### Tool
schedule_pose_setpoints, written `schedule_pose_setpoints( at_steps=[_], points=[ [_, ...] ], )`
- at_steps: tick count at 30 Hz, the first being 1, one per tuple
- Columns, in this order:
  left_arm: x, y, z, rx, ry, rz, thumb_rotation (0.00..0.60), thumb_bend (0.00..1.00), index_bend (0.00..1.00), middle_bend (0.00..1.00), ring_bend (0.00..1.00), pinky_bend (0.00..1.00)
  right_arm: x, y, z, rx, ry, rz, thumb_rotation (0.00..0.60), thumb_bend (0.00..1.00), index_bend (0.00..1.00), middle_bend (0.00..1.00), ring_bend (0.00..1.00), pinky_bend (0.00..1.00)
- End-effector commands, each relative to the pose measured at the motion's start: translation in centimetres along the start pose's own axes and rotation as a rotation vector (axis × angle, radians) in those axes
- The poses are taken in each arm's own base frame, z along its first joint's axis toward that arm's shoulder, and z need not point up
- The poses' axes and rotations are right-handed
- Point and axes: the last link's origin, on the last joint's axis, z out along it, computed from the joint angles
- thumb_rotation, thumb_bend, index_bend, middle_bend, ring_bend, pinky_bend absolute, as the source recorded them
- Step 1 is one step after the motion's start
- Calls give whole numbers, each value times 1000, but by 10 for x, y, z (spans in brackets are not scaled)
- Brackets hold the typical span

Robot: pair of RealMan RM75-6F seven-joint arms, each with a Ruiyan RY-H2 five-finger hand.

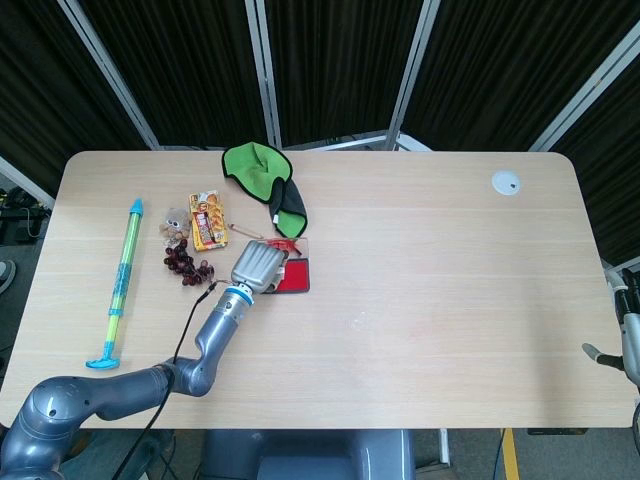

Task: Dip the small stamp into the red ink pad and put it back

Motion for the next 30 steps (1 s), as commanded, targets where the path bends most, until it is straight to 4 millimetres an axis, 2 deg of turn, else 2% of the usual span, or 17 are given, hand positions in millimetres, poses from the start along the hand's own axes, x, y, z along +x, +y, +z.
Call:
schedule_pose_setpoints(
  at_steps=[1, 12, 19, 23, 30],
  points=[
    [-6, 1, 0, -3, -10, 3, 600, 448, 548, 525, 791, 782, 1, 0, 0, -2, 3, 3, 600, 0, 0, 0, 0, 0],
    [-10, 2, 1, 5, -6, -3, 600, 447, 550, 527, 791, 782, 2, 3, -1, -8, 6, 8, 600, 0, 0, 0, 0, 0],
    [8, -1, -3, 2, 44, -23, 600, 448, 550, 527, 790, 781, 4, 3, -2, -7, 9, 11, 600, 0, 0, 0, 0, 0],
    [27, -10, -15, -8, 87, -43, 600, 448, 551, 527, 790, 782, 4, 2, -3, -2, 12, 13, 600, 0, 0, 0, 0, 0],
    [27, -31, -38, -1, 71, -28, 600, 447, 551, 527, 790, 781, 5, -1, -5, 10, 14, 14, 600, 0, 0, 0, 0, 0]
  ],
)
